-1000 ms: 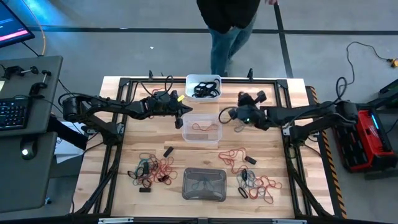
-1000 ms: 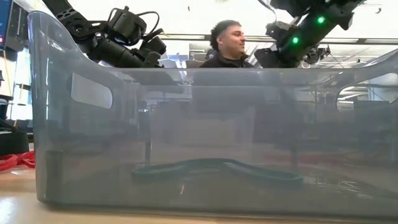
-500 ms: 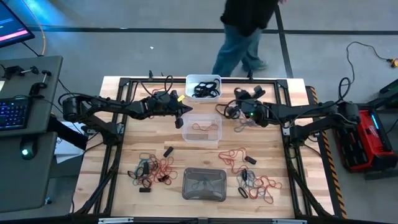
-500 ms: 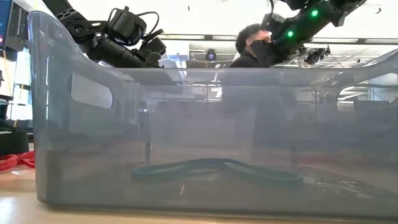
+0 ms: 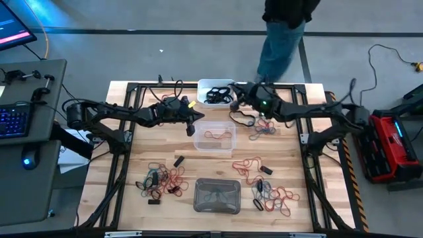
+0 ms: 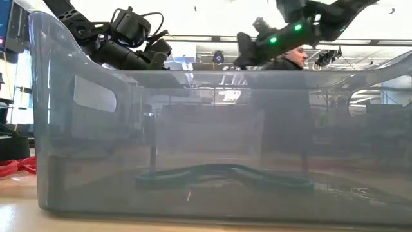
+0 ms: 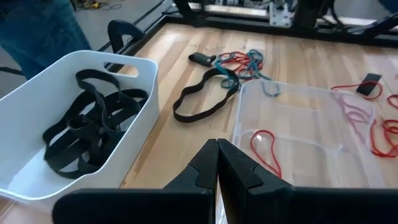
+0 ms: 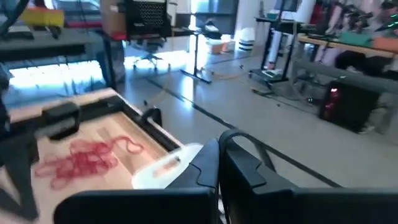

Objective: Sort rubber bands into baskets
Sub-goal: Put the black rubber band into the white bin

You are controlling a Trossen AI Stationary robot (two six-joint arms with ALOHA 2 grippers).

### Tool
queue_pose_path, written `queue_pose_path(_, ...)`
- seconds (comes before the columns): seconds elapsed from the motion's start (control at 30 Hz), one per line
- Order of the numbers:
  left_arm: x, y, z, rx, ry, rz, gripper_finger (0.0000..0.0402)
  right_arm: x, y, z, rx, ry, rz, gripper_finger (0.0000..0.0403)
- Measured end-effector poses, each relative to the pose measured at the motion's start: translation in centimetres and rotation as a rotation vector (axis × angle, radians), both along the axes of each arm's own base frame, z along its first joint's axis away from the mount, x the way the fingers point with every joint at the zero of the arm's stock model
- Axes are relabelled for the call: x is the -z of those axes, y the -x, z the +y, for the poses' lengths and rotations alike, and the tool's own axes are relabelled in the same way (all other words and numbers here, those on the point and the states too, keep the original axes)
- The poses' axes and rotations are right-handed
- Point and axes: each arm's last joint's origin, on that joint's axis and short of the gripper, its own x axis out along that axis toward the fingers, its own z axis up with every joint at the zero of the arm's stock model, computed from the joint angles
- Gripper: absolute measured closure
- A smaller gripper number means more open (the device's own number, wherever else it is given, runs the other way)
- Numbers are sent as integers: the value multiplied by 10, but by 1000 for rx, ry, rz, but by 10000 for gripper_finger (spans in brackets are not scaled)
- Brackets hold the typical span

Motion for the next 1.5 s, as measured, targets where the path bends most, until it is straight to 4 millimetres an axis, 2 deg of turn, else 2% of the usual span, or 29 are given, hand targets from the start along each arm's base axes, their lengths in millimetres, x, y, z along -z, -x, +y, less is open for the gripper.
queue_pose_path(0.33, 16, 14, -3, -20, 21, -60, 401, 0, -73, -42, -74, -24, -6, 403)
queue_pose_path(0.5, 18, 16, -4, -24, 21, -56, 401, 14, -106, -56, -80, -50, 6, 403)
queue_pose_path(0.67, 18, 16, -4, -23, 15, -55, 401, 31, -126, -67, -65, -77, 34, 403)
queue_pose_path(0.83, 18, 16, -4, -23, 14, -55, 401, 43, -134, -77, -45, -148, 92, 403)
queue_pose_path(1.1, 18, 16, -4, -19, 14, -53, 401, 63, -121, -88, 43, -278, 273, 389)
queue_pose_path(1.5, 18, 16, -4, -20, 18, -52, 401, 72, -107, -95, 88, -353, 405, 254)
